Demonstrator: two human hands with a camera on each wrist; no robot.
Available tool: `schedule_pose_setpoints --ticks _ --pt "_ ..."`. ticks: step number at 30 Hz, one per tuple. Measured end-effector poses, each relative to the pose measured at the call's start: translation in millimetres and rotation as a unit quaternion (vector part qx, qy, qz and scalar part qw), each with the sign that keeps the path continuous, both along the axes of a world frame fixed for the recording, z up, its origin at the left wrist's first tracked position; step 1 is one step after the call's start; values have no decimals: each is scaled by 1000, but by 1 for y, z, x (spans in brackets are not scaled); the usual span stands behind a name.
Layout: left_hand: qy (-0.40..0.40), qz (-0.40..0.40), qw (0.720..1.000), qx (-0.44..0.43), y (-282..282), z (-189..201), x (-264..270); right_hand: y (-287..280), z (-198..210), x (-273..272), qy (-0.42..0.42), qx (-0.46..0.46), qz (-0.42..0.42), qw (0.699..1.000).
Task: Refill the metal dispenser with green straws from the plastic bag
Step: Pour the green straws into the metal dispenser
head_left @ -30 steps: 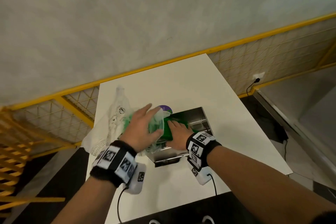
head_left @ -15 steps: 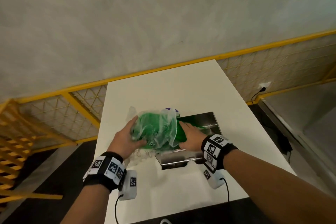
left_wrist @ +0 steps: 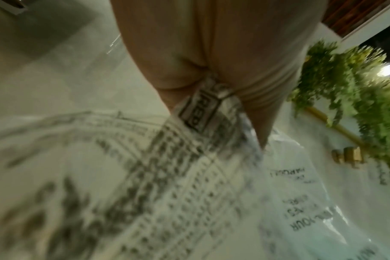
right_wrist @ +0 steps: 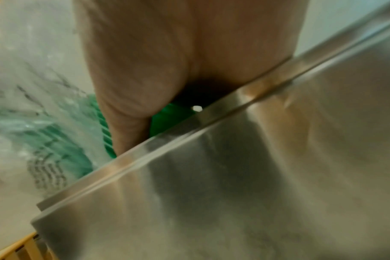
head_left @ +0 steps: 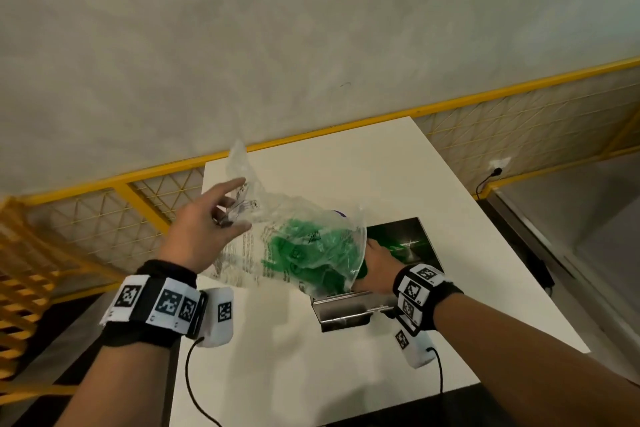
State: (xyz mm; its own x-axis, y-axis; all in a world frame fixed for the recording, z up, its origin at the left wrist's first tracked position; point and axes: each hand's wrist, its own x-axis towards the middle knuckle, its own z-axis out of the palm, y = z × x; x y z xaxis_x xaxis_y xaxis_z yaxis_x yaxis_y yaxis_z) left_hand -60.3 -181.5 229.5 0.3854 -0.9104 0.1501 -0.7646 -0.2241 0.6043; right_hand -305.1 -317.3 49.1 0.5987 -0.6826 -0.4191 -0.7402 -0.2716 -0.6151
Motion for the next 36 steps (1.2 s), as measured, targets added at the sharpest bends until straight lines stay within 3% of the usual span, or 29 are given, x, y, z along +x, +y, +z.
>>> schedule_pose_setpoints --ticks 5,9,12,14,17,19,22,26,33,36 --pt "-2 28 995 -101 -4 16 -3 0 -2 6 0 -7 -7 1000" --pt "106 49 992 -48 20 4 13 0 -6 5 7 -9 -7 1000" --pt "173 114 977 -41 63 -33 28 1 -9 6 6 -12 -8 1000" --pt "309 151 938 -54 87 -72 25 1 -10 6 11 -13 -4 1000" --pt "550 185 811 -76 86 -118 0 1 -8 6 8 -27 -2 1000" --pt "603 185 770 -98 63 -125 -15 2 -8 7 18 -36 -5 999" --pt "589 181 776 -134 34 -118 -25 -2 -23 8 28 -49 -19 998" --pt "552 209 796 -131 31 -121 -27 -25 -78 9 28 -40 -9 999" --pt "533 210 801 -175 35 -113 -18 -17 -65 9 -10 -48 -19 999" --pt "521 212 804 -195 32 -103 -6 -2 -27 7 -28 -66 -27 997"
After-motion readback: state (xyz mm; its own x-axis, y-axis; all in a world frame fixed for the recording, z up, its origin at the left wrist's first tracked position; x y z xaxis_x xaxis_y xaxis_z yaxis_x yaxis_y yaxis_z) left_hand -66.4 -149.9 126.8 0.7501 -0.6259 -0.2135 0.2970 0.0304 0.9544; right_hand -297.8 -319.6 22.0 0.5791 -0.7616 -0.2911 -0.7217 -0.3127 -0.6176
